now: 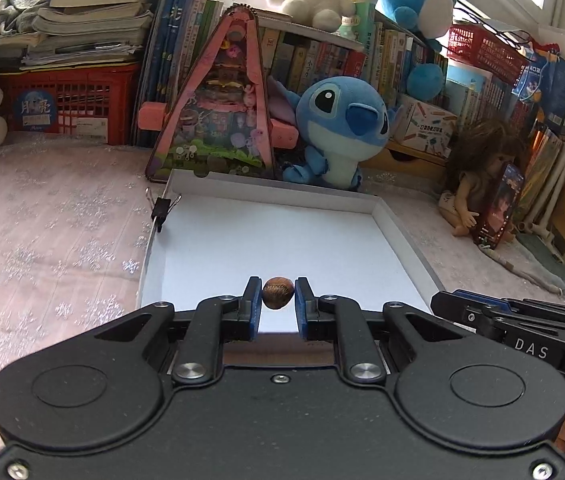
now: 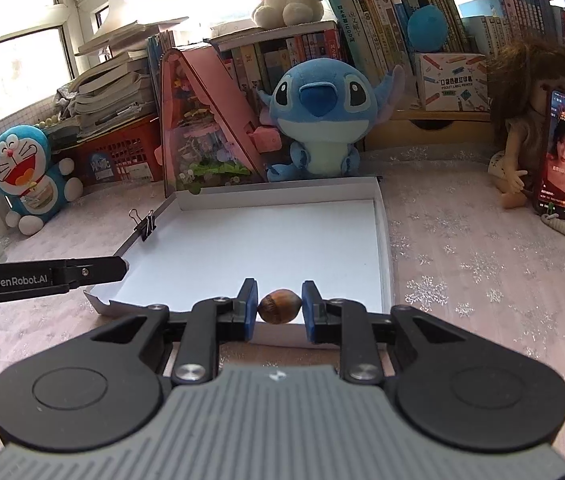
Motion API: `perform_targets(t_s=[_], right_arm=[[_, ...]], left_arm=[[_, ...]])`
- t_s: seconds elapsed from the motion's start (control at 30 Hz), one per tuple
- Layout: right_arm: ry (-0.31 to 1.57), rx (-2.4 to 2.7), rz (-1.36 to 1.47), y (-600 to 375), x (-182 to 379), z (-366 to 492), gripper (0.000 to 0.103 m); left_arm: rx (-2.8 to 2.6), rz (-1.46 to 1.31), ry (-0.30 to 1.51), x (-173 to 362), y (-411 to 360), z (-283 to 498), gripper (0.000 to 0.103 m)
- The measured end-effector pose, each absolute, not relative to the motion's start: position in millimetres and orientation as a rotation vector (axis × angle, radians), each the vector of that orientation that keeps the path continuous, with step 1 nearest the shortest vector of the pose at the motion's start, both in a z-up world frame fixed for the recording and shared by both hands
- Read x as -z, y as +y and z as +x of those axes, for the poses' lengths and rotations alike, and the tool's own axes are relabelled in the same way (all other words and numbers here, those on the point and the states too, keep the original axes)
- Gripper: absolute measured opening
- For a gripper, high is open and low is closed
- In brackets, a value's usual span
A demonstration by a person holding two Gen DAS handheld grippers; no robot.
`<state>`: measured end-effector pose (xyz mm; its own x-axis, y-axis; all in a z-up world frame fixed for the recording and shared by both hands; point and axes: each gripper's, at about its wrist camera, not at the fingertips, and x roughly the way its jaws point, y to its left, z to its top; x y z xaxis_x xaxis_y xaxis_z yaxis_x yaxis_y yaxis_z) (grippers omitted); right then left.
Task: Organize rigid objects
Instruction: 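Lift the walnut with the left gripper while the right carries the hazelnut over the tray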
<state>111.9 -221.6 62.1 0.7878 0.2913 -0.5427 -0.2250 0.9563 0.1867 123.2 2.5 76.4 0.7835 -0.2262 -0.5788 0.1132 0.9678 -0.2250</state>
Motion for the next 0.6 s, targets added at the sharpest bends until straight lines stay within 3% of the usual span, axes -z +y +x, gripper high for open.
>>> perform_targets(t_s=[0.6], right_arm=[[0.697,-0.271,0.095,-197.9,-44.2,171.3,0.028]], left_arm=[[0.127,-0.132,0.744,-50.6,-11.3,191.6,0.016]])
